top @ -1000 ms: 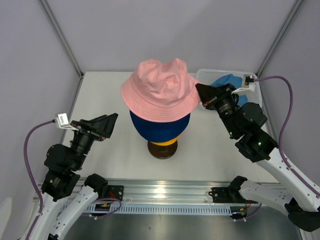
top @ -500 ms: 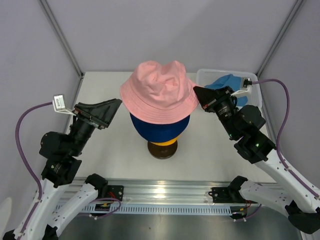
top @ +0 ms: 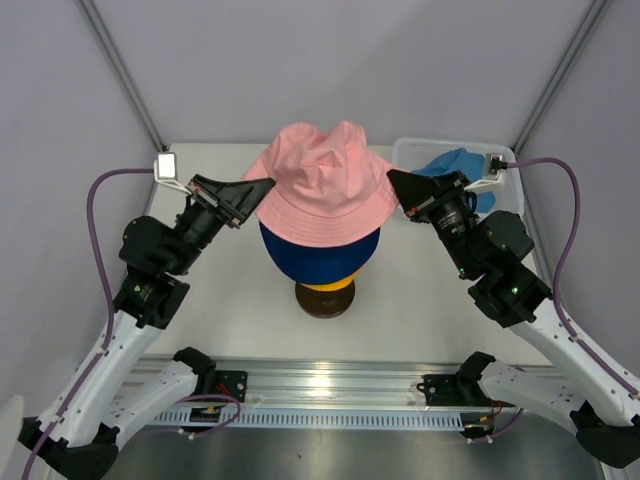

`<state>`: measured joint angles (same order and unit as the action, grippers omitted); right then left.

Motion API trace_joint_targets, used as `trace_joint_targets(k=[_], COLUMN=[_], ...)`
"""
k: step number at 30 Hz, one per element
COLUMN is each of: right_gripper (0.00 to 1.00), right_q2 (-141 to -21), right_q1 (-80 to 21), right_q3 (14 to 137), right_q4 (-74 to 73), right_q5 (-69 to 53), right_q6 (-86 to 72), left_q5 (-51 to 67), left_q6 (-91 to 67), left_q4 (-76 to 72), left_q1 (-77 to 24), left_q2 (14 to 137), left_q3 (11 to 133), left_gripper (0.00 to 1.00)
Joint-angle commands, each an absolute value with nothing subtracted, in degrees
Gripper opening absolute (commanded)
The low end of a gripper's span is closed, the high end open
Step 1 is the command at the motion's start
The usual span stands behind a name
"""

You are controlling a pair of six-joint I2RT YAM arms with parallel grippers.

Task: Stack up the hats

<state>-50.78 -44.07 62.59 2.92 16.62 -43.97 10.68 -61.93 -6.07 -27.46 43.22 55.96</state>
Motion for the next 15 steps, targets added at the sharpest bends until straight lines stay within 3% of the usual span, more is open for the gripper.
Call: trace_joint_targets(k=[1, 7, 15], right_gripper=[0.0, 0.0, 0.0], right_q2=[-50.4, -50.1, -49.0], right_q1=[-44.0, -44.0, -44.0], right_q3=[62.4, 59.0, 55.0], right_q4=[5.6, 4.9, 2.2], right_q5=[15.8, 16.3, 13.4], right_q6=[-43.4, -42.7, -44.2], left_q5=[9.9, -3.2, 1.9], left_q6=[-63.2, -58.2, -54.1], left_q4=[-7.6, 2.9, 3.6], left_q1=[-27.3, -27.3, -27.2], left_q2=[42.3, 34.6, 34.3], left_q3=[56.6, 52.5, 48.1], left_gripper=[0.04, 0.01, 0.01])
